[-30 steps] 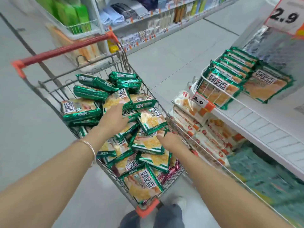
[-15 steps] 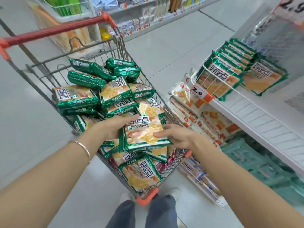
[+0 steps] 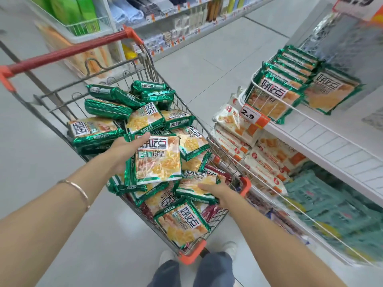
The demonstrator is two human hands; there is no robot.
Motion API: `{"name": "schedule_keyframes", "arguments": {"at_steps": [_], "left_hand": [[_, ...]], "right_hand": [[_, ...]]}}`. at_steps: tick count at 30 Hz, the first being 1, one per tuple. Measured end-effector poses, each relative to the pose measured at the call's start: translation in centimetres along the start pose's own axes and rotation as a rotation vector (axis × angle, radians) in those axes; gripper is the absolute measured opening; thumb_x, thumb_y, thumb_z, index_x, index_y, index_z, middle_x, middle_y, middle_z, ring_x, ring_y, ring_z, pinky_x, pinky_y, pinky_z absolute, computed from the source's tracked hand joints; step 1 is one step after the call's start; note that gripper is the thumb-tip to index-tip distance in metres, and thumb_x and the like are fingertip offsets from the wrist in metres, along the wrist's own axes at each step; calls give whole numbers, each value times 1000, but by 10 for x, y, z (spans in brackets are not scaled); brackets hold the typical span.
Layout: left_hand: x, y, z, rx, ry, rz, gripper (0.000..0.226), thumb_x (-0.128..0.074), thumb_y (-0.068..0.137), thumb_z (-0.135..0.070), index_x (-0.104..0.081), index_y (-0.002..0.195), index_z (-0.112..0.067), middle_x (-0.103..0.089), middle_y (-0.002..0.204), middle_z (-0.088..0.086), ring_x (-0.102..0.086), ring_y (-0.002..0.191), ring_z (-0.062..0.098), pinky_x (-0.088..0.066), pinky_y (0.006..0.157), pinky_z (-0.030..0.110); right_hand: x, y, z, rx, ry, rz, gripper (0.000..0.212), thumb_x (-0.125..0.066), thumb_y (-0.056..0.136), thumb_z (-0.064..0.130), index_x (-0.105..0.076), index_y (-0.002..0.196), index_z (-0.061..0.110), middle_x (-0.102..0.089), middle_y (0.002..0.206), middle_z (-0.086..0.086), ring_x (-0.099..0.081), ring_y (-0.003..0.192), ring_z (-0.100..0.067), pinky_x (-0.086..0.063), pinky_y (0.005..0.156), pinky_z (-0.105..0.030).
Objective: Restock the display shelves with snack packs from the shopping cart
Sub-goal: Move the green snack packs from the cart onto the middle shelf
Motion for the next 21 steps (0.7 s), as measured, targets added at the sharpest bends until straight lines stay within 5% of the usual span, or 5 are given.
{"name": "schedule_keyframes", "arguments": {"at_steps": [5, 12, 15, 17, 21], "left_hand": [[7, -5, -19, -73, 31, -66, 100, -55, 92, -60, 0, 158, -8, -3, 167, 9, -10, 152, 35, -16, 119, 57], [-51, -24, -65, -159, 107, -24, 97, -43, 94, -65, -4, 158, -4, -13, 165, 14, -20, 149, 36, -23, 117, 53], [-89, -32, -73, -85, -13, 170, 83, -43, 92, -68, -42, 139, 0, -62, 114, 15, -62, 98, 32, -54, 84, 47], [-107, -44, -87, -68, -132, 239, 69, -31, 93, -72, -55, 108, -8, -59, 82, 8, -55, 69, 22, -51, 64, 38], [-174, -80, -127, -122, -11, 571, 106, -38, 68, -88, -38, 148, -18, -55, 132, 9, -55, 122, 29, -39, 110, 50]], "right_hand": [[39, -37, 37, 67, 216, 171, 53, -80, 78, 23, -60, 123, 3, -75, 108, -13, -70, 92, -24, -56, 89, -36], [25, -96, 102, 314, 317, 356, 44, -74, 77, 17, -56, 117, 19, -76, 99, -6, -71, 92, -21, -56, 92, -36], [14, -111, 129, 401, 301, 362, 76, -84, 74, 24, -45, 139, 16, -73, 111, -5, -72, 96, -21, -59, 82, -37], [23, -125, 139, 459, 271, 337, 62, -79, 80, 29, -52, 132, 12, -68, 116, -5, -69, 98, -20, -58, 87, -38], [89, -146, 149, 538, 314, 179, 38, -76, 74, 31, -64, 105, 13, -71, 104, -3, -63, 99, -22, -46, 105, -45]]}}
Point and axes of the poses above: each hand's wrist, its own y-axis towards the middle knuckle, its own x-axis out of the back of the hand, z = x × y, the point moved 10 cm from there along y, towards the middle knuckle
